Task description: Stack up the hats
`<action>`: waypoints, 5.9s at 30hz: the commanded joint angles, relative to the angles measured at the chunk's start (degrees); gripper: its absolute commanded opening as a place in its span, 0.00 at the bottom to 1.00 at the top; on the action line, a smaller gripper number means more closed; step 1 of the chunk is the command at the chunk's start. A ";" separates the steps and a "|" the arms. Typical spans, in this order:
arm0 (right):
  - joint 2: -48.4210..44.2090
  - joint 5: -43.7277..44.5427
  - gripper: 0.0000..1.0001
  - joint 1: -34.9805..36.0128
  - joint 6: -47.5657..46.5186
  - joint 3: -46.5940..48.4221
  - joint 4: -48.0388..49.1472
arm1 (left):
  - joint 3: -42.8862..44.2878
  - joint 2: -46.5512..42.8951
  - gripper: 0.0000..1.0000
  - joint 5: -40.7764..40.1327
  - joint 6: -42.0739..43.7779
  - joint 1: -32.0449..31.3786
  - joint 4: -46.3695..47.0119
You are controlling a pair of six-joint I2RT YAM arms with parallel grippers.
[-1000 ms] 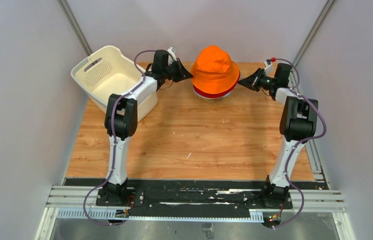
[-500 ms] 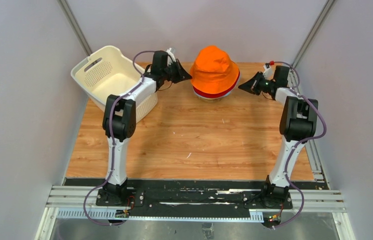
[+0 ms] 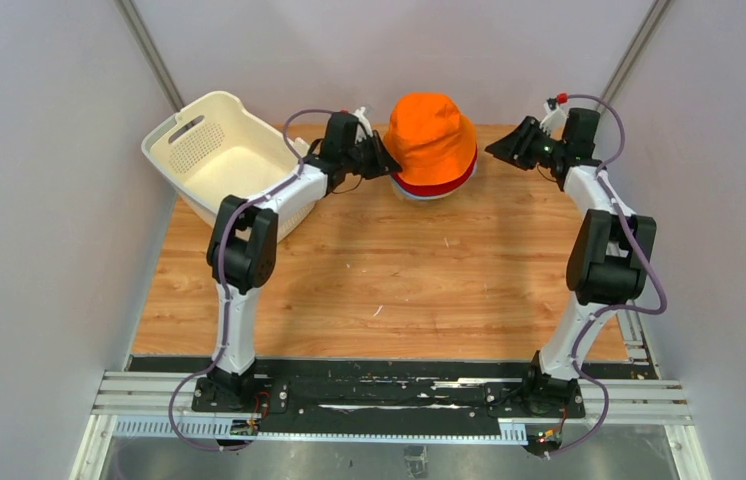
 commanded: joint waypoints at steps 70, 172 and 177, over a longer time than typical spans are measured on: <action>-2.06 -11.48 0.47 -1.00 27.79 -16.19 33.83 | 14.90 -0.69 0.68 -8.57 5.99 2.38 -1.75; 14.24 -11.19 0.04 0.65 35.41 -6.06 43.01 | 8.34 4.27 0.65 -13.45 7.94 2.38 -7.74; 11.02 -9.69 0.32 -0.37 31.62 -8.11 39.20 | 10.36 0.70 0.66 -27.97 11.85 2.50 -18.89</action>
